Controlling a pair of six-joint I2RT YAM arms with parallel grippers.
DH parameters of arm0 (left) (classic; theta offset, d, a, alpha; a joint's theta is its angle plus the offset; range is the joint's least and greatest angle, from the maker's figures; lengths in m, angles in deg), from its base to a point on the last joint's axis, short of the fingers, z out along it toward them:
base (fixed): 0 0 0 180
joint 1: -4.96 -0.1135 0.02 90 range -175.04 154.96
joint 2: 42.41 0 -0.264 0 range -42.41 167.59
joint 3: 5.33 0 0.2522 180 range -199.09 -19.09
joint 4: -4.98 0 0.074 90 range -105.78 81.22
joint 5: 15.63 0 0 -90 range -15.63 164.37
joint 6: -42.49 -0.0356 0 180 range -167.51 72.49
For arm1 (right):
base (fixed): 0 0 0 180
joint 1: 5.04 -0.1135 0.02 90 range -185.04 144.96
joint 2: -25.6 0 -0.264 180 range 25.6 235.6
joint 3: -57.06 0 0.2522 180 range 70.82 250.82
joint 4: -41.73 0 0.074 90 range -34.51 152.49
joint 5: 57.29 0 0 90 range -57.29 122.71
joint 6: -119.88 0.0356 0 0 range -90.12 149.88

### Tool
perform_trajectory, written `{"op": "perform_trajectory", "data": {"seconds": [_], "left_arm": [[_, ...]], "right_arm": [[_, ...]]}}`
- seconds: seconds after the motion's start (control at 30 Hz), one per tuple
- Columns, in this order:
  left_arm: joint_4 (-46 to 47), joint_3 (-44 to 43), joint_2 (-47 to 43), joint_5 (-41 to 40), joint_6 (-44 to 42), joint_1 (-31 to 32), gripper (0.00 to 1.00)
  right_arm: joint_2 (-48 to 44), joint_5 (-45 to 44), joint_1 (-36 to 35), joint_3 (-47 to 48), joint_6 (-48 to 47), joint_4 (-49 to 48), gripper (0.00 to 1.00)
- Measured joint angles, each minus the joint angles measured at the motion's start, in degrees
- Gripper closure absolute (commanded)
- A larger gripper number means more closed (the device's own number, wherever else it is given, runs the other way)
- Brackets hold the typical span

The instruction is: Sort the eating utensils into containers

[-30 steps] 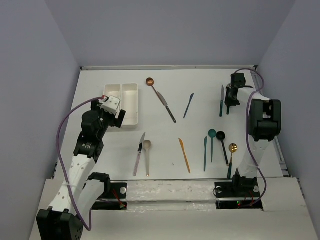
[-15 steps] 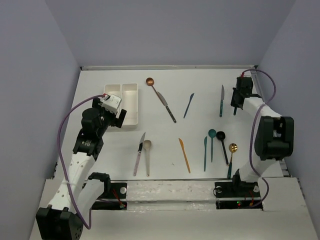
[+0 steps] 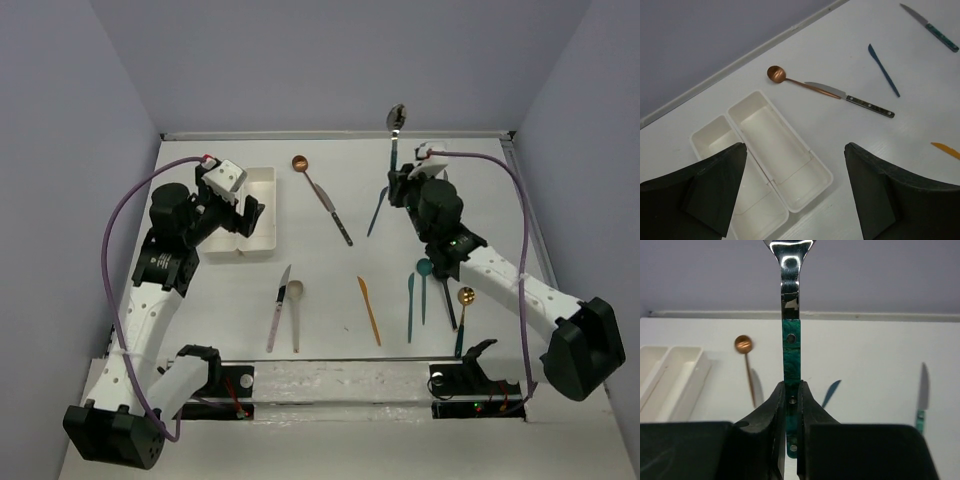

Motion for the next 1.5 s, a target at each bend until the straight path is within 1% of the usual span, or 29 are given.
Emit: {"op": "perform_trajectory", "data": {"seconds": [0.1, 0.2, 0.37, 0.47, 0.6, 0.77, 0.9, 1.03, 1.2, 1.33, 1.43, 1.47, 1.5], "left_arm": [[-0.44, -2.73, 1.31, 3.21, 2.34, 0.37, 0.10], [0.04, -4.42, 3.02, 5.31, 5.09, 0.94, 0.10], [0.72, -4.59, 6.62, 6.54, 8.26, 1.55, 0.09], [0.83, -4.59, 8.39, 6.49, 9.33, 1.57, 0.09], [2.54, -4.50, 8.07, 5.75, 10.27, 1.57, 0.10], [7.32, -3.39, 6.25, 2.78, 12.00, 1.57, 0.16], [9.99, -2.14, 5.75, 2.05, 13.94, 1.57, 0.18], [11.30, -2.10, 7.08, 1.11, 15.23, 1.57, 0.19], [11.78, -2.10, 11.17, 1.05, 16.61, 1.57, 0.25], [11.76, -2.10, 13.38, 0.02, 17.09, 1.57, 0.34], [11.80, -2.10, 13.44, -0.09, 17.40, 1.57, 0.53], [11.89, -2.10, 13.44, -0.24, 17.49, 1.57, 0.62], [11.96, -2.10, 13.44, -0.09, 17.55, 1.62, 0.78]], "right_arm": [[3.61, -1.44, -8.72, -0.85, 0.68, -3.80, 1.00], [10.05, -3.23, -18.03, 0.26, 0.57, -9.01, 1.00], [20.15, -3.54, -26.47, 7.45, 1.73, -11.34, 1.00], [24.81, -4.31, -28.68, 12.55, 2.78, -12.31, 1.00], [27.63, -4.15, -29.62, 15.45, 4.70, -13.11, 1.00], [29.94, -3.80, -30.12, 17.62, 6.01, -13.88, 1.00], [31.08, -2.69, -30.53, 18.47, 7.10, -13.92, 1.00], [31.76, -1.90, -30.99, 18.99, 7.69, -13.88, 1.00], [31.95, -0.98, -31.52, 20.13, 8.13, -13.92, 1.00], [32.15, -0.55, -31.82, 20.33, 8.31, -14.36, 1.00], [32.87, 0.02, -31.85, 20.41, 8.48, -14.75, 1.00], [33.05, 0.20, -31.85, 20.52, 8.50, -14.75, 1.00], [33.40, 0.33, -31.85, 20.68, 8.55, -14.82, 1.00]]}}
